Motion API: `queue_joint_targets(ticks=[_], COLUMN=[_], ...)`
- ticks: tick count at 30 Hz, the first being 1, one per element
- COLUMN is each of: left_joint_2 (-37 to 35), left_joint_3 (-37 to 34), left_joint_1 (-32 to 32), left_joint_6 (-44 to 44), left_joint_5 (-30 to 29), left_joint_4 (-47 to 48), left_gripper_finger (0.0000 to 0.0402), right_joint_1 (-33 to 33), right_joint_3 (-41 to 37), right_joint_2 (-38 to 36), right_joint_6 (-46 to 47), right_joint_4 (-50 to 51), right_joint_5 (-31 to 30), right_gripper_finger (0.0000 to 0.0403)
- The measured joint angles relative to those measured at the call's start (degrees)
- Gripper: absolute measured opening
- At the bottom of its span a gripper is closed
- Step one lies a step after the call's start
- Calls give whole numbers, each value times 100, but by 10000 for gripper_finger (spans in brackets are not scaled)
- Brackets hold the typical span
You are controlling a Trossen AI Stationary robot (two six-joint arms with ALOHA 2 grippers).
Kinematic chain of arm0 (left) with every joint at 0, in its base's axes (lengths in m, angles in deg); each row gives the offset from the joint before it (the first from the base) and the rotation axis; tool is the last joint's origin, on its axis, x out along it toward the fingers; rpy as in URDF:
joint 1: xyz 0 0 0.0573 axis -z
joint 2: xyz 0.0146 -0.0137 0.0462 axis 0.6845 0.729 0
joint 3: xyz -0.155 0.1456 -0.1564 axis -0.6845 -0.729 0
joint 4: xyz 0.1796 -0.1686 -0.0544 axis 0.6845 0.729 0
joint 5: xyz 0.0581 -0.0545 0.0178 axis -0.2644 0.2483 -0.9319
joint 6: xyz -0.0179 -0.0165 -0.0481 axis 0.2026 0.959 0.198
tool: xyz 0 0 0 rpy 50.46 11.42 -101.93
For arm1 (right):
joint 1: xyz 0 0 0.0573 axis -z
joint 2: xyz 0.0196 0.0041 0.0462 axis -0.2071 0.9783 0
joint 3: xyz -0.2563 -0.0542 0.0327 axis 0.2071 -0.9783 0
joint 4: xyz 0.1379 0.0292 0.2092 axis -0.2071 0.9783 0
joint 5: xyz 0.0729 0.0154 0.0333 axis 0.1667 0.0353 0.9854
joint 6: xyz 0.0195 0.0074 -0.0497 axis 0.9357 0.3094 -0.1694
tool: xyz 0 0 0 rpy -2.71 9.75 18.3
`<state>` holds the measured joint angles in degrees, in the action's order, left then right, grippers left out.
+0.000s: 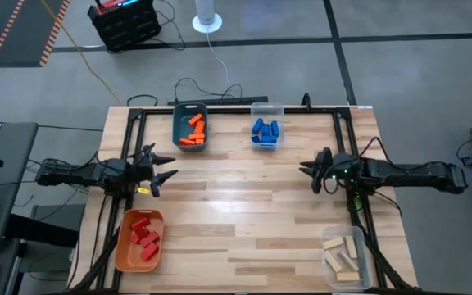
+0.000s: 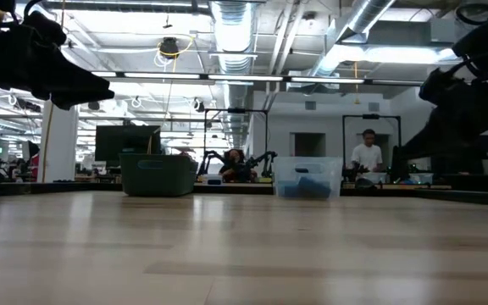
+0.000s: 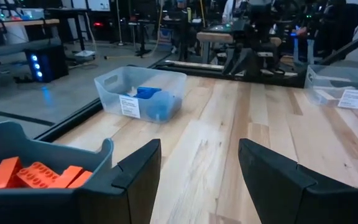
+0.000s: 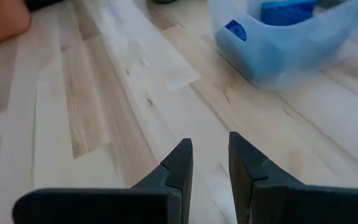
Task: Sort blocks
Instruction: Return to Home Position
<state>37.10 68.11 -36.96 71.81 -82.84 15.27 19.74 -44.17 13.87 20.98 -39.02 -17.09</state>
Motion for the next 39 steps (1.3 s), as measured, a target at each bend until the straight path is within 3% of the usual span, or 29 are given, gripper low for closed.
queue_joint_targets(ticks=[4,39], left_joint_2=[0,-2], left_joint_3=[-6,-17], left_joint_1=[0,0], left_joint_6=[-2,-7], left_joint_5=[0,-2], left_joint_4=[0,9], left_gripper_finger=[209,209], right_joint_1=[25,22], right_joint_3=[2,4], right_joint_2=[0,0], right_joint_6=[381,387], right_joint_4=[3,16], right_joint_5=[0,2], right_gripper_finger=[81,81])
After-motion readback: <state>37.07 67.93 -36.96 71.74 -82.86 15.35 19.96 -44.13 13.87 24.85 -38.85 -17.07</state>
